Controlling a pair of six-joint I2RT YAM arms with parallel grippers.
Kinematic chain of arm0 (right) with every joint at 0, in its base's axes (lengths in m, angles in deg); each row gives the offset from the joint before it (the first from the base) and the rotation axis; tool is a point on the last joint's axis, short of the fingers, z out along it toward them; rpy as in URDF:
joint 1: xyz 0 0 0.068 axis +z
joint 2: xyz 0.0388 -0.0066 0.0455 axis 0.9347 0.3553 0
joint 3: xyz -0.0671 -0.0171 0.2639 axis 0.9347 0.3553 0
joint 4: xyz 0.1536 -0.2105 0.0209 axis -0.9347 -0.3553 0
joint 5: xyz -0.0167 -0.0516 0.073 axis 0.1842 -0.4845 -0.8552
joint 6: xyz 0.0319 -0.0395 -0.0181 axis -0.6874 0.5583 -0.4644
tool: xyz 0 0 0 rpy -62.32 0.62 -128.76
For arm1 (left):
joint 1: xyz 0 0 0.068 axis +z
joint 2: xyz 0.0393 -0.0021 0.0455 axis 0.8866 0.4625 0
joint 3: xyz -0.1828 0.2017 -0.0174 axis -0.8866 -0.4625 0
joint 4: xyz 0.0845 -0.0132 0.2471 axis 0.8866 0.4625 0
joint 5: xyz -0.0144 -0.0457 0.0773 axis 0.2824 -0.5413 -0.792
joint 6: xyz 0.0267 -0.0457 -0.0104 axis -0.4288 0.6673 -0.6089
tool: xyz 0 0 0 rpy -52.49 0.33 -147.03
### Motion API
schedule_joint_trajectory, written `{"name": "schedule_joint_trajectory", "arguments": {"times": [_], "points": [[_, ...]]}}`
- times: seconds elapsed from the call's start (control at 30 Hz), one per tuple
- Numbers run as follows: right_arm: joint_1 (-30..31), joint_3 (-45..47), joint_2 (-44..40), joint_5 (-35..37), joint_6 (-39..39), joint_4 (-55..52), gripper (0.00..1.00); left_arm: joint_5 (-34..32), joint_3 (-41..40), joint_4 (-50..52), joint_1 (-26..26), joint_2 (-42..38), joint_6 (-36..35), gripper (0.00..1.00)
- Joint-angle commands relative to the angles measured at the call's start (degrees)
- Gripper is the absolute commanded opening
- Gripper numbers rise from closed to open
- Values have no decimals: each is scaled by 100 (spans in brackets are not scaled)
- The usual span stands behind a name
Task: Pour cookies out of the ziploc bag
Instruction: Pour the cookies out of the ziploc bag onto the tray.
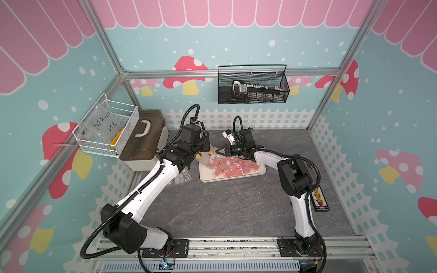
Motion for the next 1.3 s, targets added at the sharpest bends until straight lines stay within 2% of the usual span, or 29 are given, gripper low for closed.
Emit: {"name": "schedule_joint_trajectory", "arguments": {"times": [0.0, 0.27, 0.47, 0.9, 1.1, 1.27], "points": [[-10, 170, 67, 104, 103, -207, 7, -11, -82, -232, -5, -207, -1, 0], [-90, 372, -27, 218, 137, -177, 8, 197, -385, -585, -4, -155, 131, 0], [-194, 475, -112, 197, 162, -186, 12, 328, -295, -675, -28, -3, 226, 0], [-374, 695, -255, 159, 164, -112, 15, 344, -36, -771, -179, 393, 314, 0], [-423, 753, -359, 148, 163, -83, 16, 289, -27, -798, -181, 385, 237, 0], [-450, 795, -509, 131, 169, -85, 20, 200, -36, -801, -186, 323, 153, 0]]}}
